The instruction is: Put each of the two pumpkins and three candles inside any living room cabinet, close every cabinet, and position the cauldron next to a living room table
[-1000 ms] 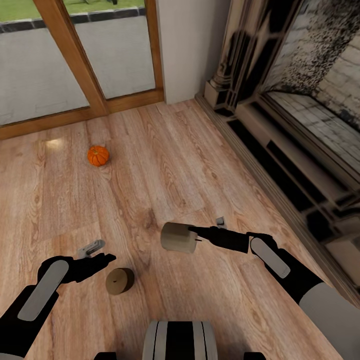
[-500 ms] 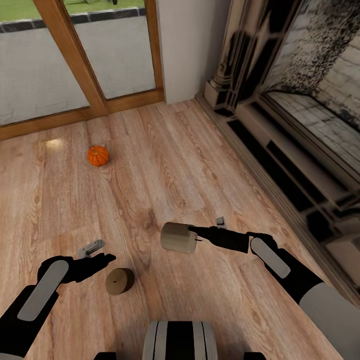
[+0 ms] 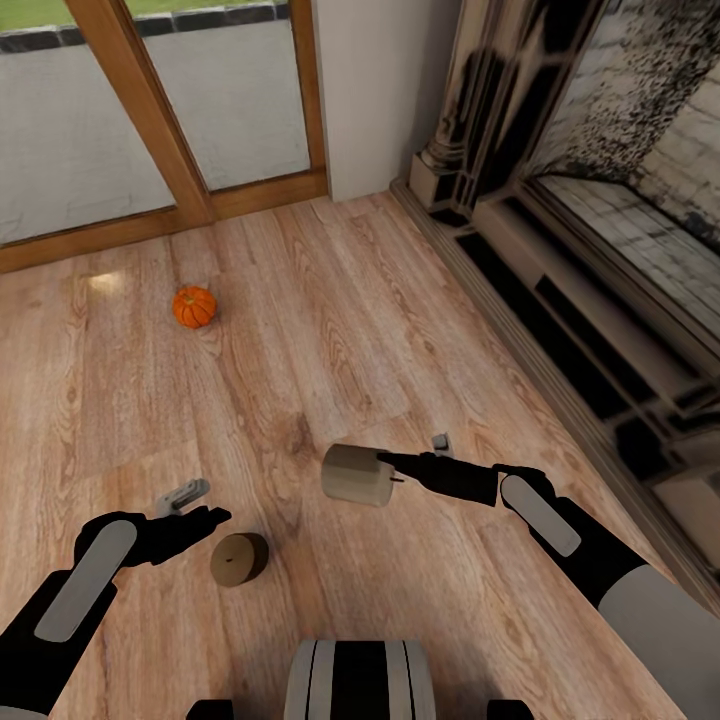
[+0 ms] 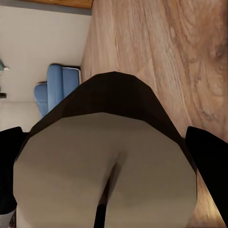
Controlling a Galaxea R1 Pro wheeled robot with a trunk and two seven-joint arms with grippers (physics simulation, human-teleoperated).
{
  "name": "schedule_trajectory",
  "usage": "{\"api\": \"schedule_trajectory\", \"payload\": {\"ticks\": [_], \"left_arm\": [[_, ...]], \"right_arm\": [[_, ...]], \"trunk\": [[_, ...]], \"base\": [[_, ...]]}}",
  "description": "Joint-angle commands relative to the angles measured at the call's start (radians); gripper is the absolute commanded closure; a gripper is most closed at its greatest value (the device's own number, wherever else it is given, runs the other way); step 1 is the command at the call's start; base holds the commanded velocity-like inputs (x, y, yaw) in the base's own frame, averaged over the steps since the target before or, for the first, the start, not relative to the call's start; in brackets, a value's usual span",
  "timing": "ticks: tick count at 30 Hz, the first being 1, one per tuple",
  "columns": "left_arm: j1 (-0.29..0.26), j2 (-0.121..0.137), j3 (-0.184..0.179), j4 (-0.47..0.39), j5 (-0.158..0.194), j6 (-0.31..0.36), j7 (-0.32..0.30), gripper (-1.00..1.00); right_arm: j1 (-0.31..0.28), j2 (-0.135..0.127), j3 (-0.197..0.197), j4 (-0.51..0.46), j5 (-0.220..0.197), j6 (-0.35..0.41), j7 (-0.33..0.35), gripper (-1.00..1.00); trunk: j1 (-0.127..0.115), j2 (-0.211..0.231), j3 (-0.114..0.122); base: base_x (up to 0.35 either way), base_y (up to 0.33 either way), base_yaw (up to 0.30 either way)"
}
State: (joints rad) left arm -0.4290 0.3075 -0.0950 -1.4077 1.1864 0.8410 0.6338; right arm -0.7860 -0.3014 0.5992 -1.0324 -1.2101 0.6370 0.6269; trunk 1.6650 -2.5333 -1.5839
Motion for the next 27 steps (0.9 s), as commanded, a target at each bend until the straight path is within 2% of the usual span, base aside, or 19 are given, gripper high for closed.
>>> {"api": "schedule_trajectory", "payload": {"ticks": [1, 18, 23, 27], "left_arm": [[-0.001, 0.001, -0.002, -0.001, 0.01, 0.0, 0.01, -1.0], [-0.001, 0.001, -0.002, -0.002, 0.01, 0.0, 0.01, -1.0], [-0.001, 0.001, -0.002, -0.002, 0.01, 0.0, 0.01, -1.0], [-0.001, 0.001, -0.002, -0.002, 0.01, 0.0, 0.01, -1.0]], "right_arm": [[-0.001, -0.001, 0.002, 0.0, -0.008, 0.002, 0.001, 1.0], [-0.001, -0.001, 0.002, 0.003, -0.005, -0.002, 0.0, 1.0], [-0.001, -0.001, 0.002, 0.003, -0.005, -0.002, 0.001, 1.0], [-0.001, -0.001, 0.002, 0.003, -0.005, -0.002, 0.001, 1.0]], "trunk": [[0.0, 0.0, -0.001], [0.0, 0.0, -0.001], [0.002, -0.001, -0.02], [0.002, -0.001, -0.02]], "base": [[0.0, 0.0, 0.0], [0.0, 0.0, 0.0], [0.0, 0.0, 0.0], [0.0, 0.0, 0.0]]}}
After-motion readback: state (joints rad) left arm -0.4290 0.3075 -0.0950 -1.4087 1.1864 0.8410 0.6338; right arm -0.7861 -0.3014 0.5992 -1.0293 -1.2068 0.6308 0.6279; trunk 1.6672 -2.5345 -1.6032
